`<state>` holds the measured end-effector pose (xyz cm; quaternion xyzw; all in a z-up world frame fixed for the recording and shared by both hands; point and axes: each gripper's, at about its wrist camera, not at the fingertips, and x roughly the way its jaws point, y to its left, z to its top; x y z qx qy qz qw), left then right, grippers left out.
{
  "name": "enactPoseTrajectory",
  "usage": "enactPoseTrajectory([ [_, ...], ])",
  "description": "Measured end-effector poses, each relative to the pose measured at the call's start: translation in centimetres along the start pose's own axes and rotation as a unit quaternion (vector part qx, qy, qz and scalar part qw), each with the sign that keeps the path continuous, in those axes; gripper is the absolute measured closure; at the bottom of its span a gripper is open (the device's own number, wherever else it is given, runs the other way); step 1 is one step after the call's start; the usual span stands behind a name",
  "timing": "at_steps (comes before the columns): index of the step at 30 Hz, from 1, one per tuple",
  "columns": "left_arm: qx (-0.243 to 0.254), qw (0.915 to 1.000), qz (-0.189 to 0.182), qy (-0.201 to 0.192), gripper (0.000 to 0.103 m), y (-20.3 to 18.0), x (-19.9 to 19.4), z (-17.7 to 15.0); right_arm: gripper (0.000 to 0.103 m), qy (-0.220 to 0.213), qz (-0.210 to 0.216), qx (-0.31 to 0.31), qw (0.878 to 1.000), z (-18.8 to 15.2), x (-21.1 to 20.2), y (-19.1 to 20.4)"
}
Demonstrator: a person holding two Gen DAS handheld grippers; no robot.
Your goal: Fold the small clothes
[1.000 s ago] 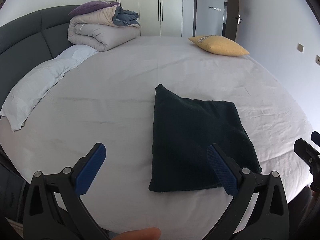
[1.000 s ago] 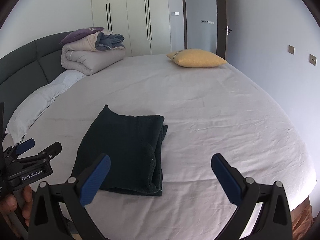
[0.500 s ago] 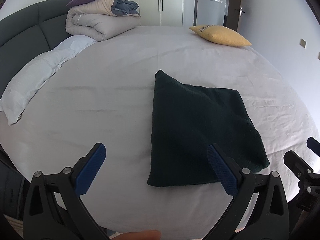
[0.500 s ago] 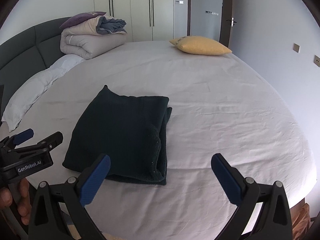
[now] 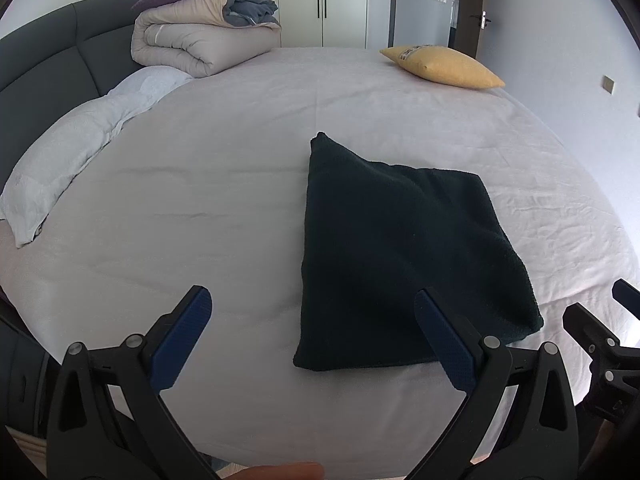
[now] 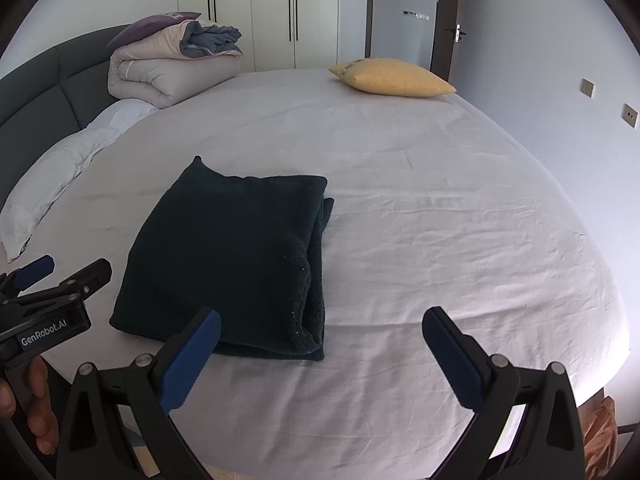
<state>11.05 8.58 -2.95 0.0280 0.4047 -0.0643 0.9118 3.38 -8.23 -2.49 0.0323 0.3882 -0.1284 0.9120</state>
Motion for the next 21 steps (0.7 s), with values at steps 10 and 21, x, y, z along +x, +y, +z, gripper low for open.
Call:
enactPoseTrajectory([
  [10,-0.003,1.0,0.001,0.004,0.0,-0.03,0.34,-0.23,0.0,0.003,0.003,-0.001,1.0,-0.06,0.1,0.14],
  [21,-0.003,1.0,0.001,0.005,0.0,-0.04,0.38,-0.3,0.0,0.004,0.004,0.001,1.0,-0.13,0.17,0.2],
])
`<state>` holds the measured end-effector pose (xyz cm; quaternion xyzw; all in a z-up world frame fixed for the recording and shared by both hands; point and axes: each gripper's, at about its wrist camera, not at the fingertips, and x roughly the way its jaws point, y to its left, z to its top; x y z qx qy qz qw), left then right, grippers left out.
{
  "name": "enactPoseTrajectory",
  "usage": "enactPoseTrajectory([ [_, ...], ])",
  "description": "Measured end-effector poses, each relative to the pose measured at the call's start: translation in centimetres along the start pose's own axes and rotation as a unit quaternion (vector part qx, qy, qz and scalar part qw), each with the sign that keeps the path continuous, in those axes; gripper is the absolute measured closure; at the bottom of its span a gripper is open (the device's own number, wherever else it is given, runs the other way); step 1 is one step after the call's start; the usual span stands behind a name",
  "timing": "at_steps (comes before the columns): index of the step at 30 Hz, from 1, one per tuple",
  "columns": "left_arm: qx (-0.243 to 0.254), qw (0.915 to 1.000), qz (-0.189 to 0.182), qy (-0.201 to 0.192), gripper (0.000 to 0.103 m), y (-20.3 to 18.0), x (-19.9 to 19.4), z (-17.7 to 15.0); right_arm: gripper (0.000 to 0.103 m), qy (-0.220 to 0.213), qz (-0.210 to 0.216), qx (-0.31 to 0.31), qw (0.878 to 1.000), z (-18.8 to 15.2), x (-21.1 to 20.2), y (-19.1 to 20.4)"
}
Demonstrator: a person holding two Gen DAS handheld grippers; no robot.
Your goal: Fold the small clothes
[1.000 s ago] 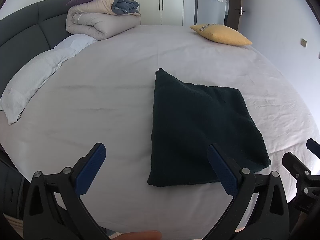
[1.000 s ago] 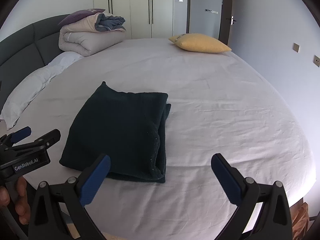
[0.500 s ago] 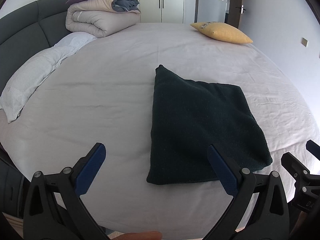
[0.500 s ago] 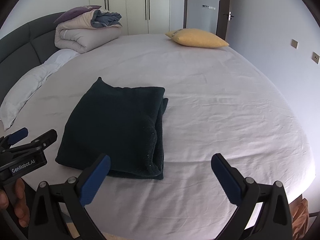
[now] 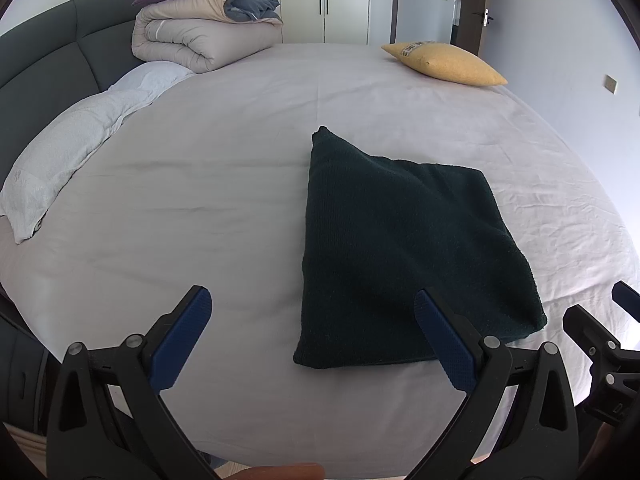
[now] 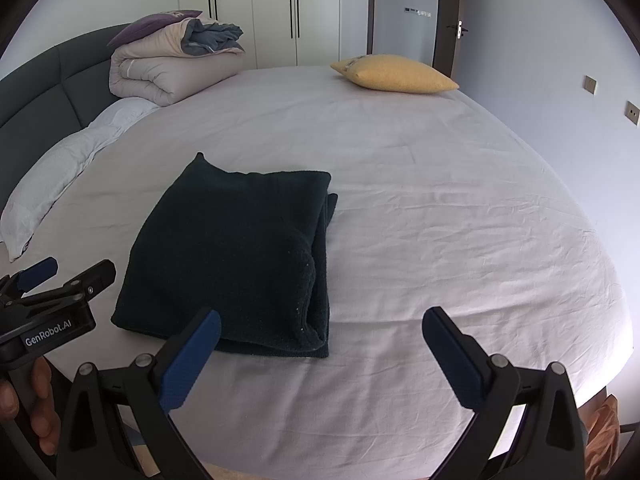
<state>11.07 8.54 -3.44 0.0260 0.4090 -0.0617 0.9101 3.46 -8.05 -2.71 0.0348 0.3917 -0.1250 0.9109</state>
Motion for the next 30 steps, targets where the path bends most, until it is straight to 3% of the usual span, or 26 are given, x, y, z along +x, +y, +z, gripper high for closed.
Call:
enactPoseTrajectory([
  [30,-0.001,1.0,-0.001,0.004,0.0,0.4,0.21,-0.28,0.0,0.0,0.001,0.003,1.0,-0.09,0.14,-0.01],
])
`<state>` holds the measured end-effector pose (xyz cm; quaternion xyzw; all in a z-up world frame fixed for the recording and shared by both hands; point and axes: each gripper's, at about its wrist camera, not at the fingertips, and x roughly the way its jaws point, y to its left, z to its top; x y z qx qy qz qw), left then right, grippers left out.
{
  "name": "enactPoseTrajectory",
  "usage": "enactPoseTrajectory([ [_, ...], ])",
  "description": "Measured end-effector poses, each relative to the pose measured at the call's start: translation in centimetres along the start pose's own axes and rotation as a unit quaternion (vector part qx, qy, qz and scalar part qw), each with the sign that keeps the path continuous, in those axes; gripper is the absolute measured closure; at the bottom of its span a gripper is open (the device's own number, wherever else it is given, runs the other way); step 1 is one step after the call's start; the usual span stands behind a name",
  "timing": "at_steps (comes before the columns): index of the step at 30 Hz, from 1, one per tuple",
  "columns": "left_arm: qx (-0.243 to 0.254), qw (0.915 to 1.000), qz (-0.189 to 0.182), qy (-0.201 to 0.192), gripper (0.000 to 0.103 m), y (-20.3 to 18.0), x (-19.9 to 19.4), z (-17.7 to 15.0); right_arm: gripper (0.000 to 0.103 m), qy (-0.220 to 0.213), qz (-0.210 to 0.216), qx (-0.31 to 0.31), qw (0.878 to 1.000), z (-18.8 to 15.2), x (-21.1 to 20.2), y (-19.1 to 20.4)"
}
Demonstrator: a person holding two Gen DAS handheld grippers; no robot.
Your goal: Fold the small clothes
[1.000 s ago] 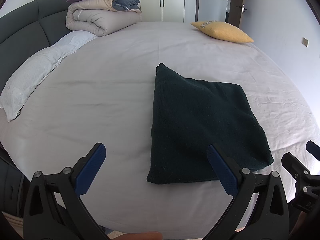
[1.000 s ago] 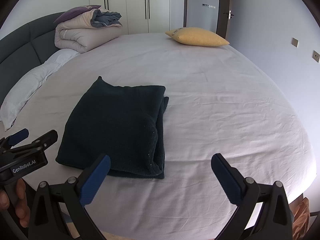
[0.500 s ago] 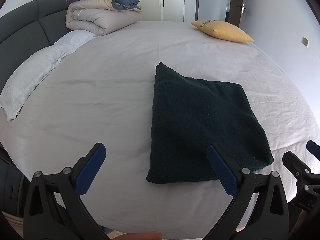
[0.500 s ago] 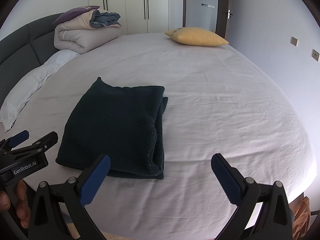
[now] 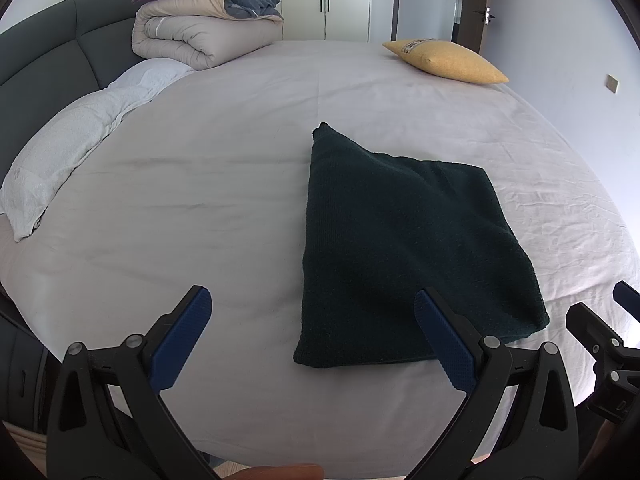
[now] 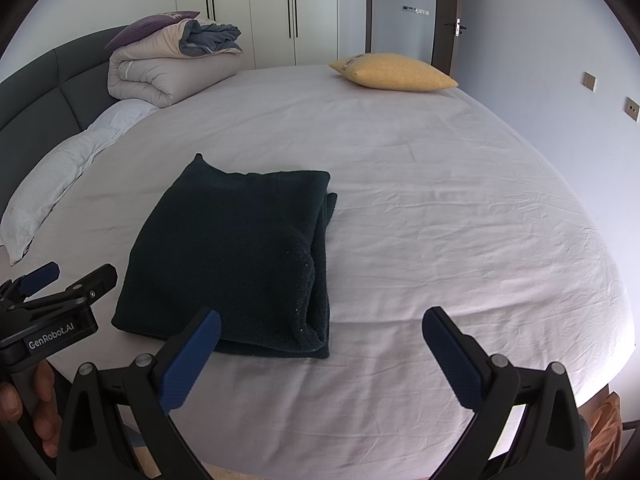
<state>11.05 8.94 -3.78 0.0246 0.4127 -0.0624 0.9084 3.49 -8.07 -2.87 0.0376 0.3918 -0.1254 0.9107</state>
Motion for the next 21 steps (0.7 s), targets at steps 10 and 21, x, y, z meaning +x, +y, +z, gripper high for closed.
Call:
enactPoseTrajectory([
  [10,0.0,1.0,-0.001,0.002,0.0,0.24,0.18,-0.06,0.0,0.001,0.0,0.0,1.0,0.0,0.07,-0.03],
  [21,0.001,1.0,-0.006,0.007,0.0,0.57,0.45,-0.07,0.0,0.003,0.001,0.002,1.0,-0.28,0.18,0.18],
])
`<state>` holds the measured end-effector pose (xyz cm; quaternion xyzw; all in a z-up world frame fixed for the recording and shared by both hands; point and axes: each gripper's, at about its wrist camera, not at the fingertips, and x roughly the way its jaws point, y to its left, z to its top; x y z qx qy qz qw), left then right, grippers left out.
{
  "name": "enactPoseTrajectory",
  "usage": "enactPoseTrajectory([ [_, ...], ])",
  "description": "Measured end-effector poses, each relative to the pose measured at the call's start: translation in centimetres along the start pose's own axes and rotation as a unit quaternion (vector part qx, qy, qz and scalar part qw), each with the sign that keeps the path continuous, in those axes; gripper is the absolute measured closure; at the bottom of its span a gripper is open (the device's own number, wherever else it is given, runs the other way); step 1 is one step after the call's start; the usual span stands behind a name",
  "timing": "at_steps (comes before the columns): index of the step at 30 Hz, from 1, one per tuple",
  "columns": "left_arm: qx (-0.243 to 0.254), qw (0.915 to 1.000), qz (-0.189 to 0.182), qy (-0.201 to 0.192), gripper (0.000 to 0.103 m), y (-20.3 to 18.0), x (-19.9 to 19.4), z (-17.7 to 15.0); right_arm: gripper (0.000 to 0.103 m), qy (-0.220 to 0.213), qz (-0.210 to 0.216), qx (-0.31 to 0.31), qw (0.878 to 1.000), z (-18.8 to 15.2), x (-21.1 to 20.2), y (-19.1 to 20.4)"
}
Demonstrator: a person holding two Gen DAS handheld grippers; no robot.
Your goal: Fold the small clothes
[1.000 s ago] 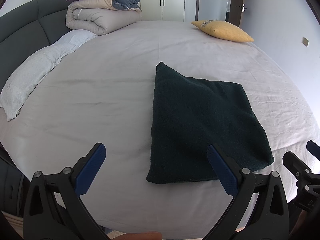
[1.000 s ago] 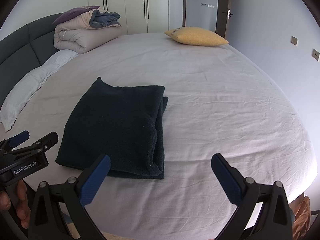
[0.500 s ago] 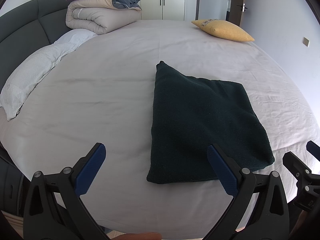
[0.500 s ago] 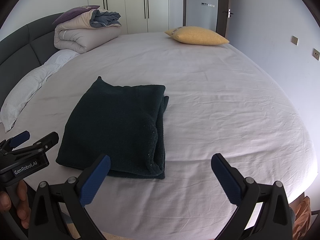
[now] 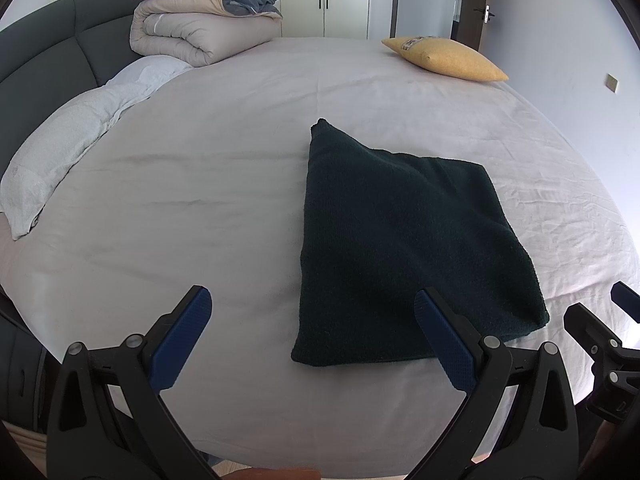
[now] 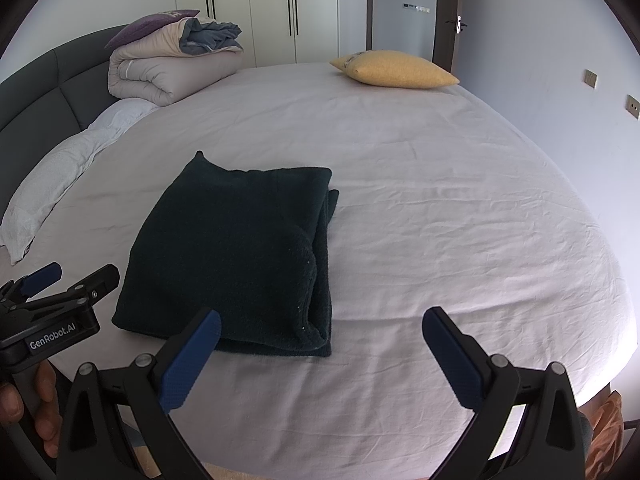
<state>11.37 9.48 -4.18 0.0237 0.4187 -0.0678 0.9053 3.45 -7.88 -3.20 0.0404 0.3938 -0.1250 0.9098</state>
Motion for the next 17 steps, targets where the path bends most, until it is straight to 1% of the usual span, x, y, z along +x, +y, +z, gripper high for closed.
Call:
enactPoseTrajectory([
  [17,0.004,0.9999,-0.002,0.01,0.0,0.28,0.84,0.2,0.0,0.004,0.003,0.004,1.0,-0.53,0.23,0.4],
])
